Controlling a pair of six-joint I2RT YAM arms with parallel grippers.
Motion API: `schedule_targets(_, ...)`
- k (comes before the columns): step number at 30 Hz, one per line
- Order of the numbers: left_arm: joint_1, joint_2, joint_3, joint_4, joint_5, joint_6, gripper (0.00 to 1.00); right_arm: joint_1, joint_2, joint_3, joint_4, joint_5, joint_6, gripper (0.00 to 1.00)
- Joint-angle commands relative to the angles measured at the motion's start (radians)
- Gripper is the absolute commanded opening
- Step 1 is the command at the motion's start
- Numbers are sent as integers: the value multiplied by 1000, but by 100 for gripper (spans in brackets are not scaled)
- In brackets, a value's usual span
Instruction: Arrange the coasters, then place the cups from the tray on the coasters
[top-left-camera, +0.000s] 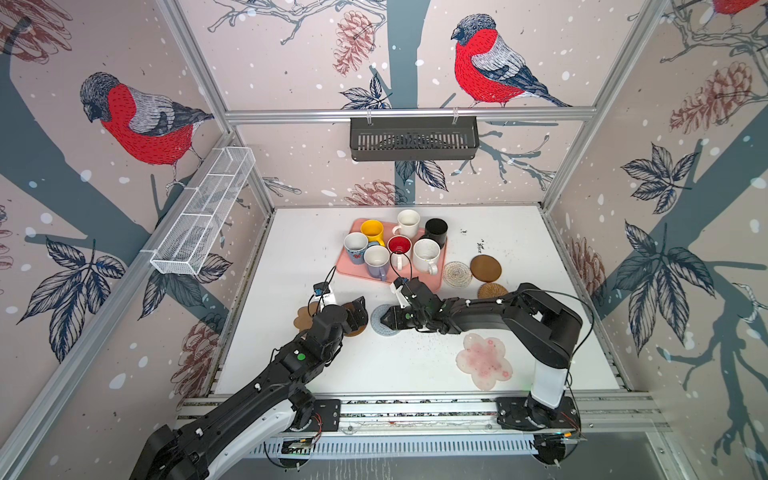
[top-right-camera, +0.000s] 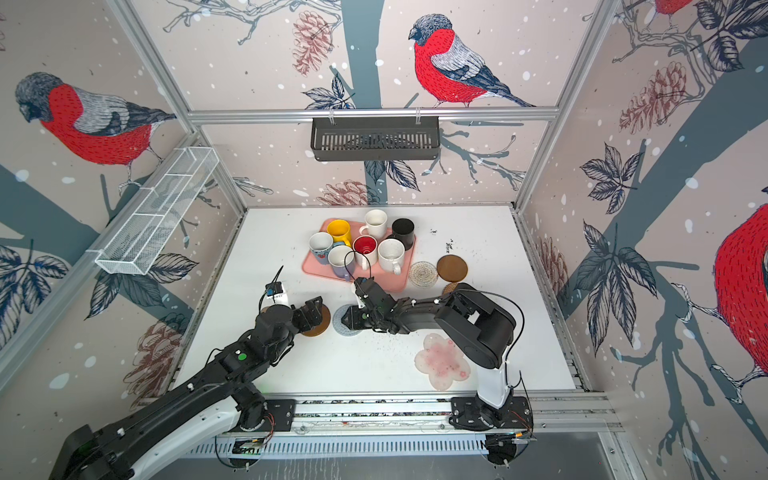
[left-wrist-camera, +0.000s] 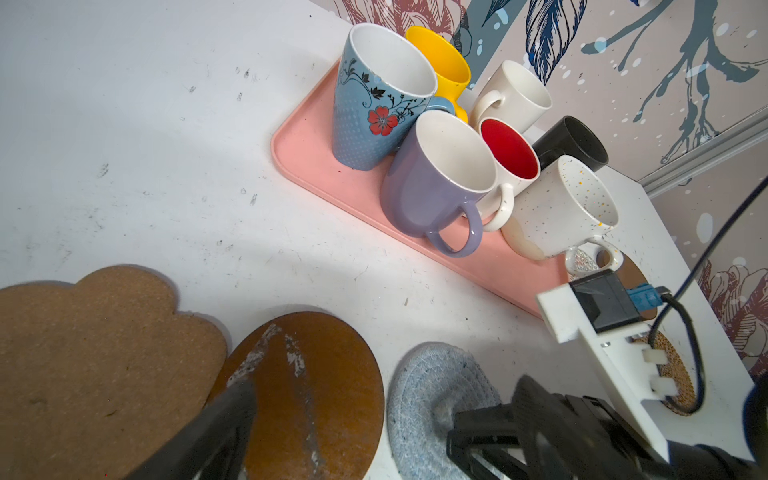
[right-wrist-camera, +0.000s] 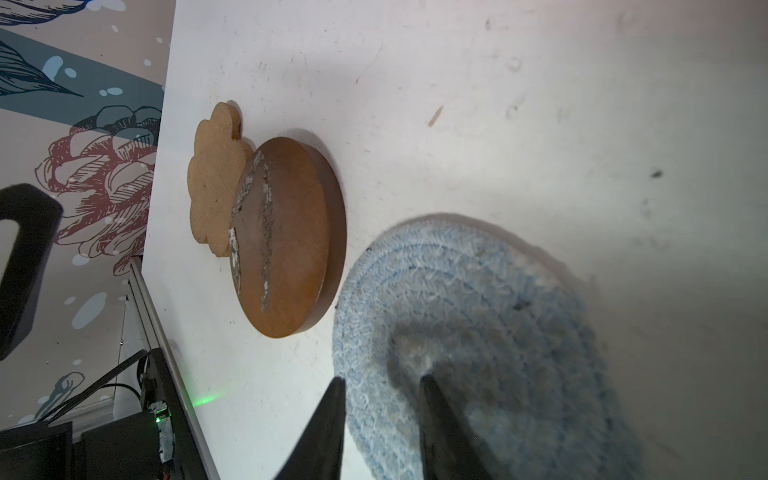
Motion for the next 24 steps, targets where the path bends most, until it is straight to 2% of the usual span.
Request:
schedule_targets(1, 1, -3, 2, 0, -12, 15, 96, 4, -2, 6, -78, 9, -5, 33)
schedule_targets(7, 3, 6, 57, -39, -39, 56, 96, 4, -37, 63, -136, 24, -40, 39)
schedule_targets(14, -7, 56, 149, -57, 5, 121, 96, 3, -126, 74, -188, 58, -68, 48)
schedule_targets(20, -116, 162, 225, -46, -31, 130, 95, -27, -292, 0, -262, 119, -90, 51)
schedule_targets(24, -162, 262, 252, 11, 7, 112, 91, -75, -446, -113, -319, 160, -85, 50)
